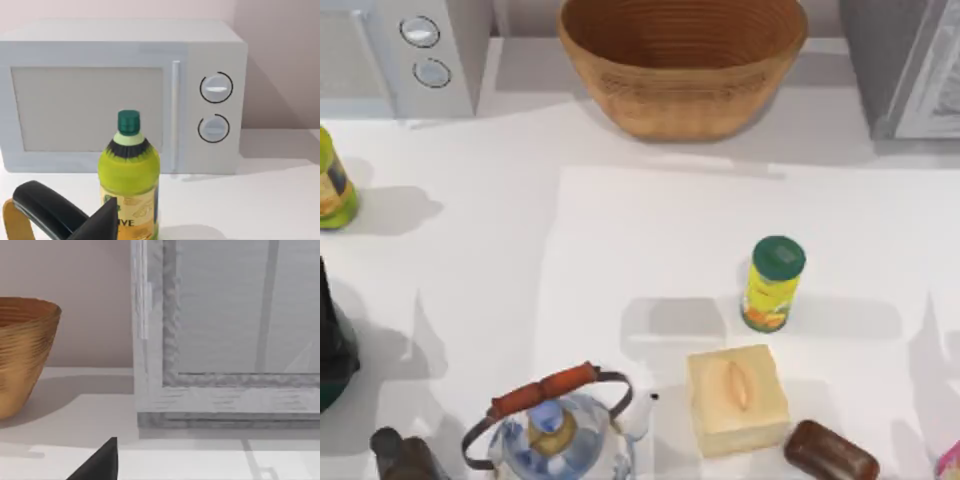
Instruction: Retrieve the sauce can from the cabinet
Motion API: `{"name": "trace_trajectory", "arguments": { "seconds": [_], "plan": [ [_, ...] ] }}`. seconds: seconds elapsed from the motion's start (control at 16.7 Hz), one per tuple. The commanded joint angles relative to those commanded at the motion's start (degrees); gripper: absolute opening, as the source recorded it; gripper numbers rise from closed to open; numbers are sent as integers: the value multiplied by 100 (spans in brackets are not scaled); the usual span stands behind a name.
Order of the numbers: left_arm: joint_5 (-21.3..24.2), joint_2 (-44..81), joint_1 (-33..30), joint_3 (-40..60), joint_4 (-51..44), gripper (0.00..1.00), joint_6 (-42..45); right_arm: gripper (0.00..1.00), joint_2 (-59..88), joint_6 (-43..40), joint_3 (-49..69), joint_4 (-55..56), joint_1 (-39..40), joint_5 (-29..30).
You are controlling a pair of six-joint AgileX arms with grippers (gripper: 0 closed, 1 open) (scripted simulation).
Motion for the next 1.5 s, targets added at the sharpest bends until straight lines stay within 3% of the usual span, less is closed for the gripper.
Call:
{"name": "trace_trajectory", "arguments": {
  "seconds": [0.24, 0.48, 1.2, 1.5],
  "plan": [
    [0, 0, 0, 0, 0, 100, 0, 100, 184, 1, 185, -64, 29, 25],
    [0, 0, 0, 0, 0, 100, 0, 100, 1194, 8, 1285, -398, 169, 170],
    [0, 0, 0, 0, 0, 100, 0, 100, 5810, 79, 7819, -1788, 815, 871],
    [0, 0, 0, 0, 0, 100, 0, 100, 7206, 90, 9569, -2248, 1005, 1073]
  ]
}}
